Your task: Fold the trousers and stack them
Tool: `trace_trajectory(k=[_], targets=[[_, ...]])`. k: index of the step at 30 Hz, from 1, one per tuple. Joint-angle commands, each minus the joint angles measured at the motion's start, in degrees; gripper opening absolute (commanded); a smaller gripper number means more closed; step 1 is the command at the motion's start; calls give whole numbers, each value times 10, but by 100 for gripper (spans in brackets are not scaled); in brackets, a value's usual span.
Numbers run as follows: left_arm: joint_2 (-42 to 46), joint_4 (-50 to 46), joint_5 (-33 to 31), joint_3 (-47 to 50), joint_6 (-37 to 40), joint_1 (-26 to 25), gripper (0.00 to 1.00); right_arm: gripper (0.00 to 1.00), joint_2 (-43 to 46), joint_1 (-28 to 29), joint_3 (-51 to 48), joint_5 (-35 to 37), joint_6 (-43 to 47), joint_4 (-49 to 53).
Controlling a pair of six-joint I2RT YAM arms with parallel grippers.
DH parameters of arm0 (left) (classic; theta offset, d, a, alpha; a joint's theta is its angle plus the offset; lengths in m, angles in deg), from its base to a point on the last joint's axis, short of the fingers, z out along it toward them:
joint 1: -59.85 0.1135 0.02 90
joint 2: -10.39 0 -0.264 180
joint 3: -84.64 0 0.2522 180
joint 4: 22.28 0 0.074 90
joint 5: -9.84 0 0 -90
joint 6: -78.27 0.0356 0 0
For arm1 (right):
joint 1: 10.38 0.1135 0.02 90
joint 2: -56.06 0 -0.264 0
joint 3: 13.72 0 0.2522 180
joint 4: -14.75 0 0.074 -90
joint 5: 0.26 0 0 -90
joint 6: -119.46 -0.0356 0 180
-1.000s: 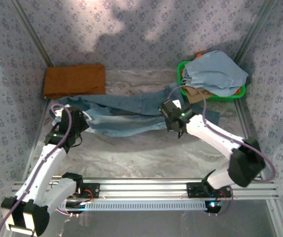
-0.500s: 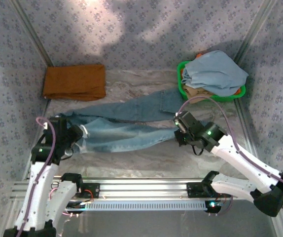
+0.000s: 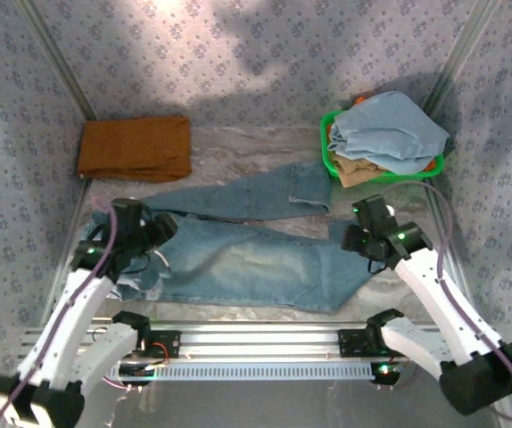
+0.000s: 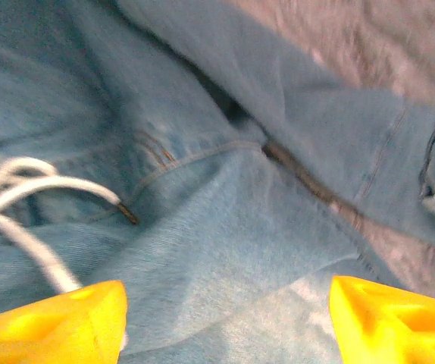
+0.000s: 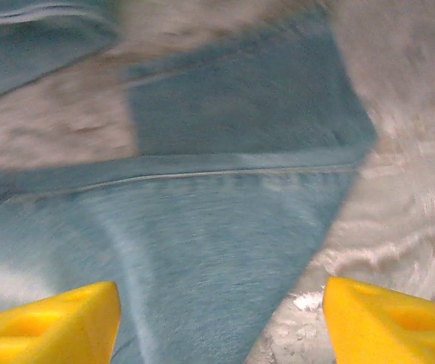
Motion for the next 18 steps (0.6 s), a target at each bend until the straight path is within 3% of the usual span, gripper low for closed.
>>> trace_trajectory(k=[1,4,6,11,14,18], targets=[[-75,120,2,35,-30,-16,72,77,13,-129,-68,-87,-43,-43],[-143,180,-4,55,-25,-7,72,77,-19,-252,-110,-163,-43,-112],[-173,209,-1,69,-19,10,72,76,-49,-285,-133,-211,-36,-155],[-208,276,48,134,-18,88,69,60,-125,-291,-161,-265,9,-227],[-201,279,58,152,-9,108,69,54,-152,-295,-170,-276,16,-250],[-174,266,64,154,2,116,69,27,-190,-299,-169,-288,22,-272]])
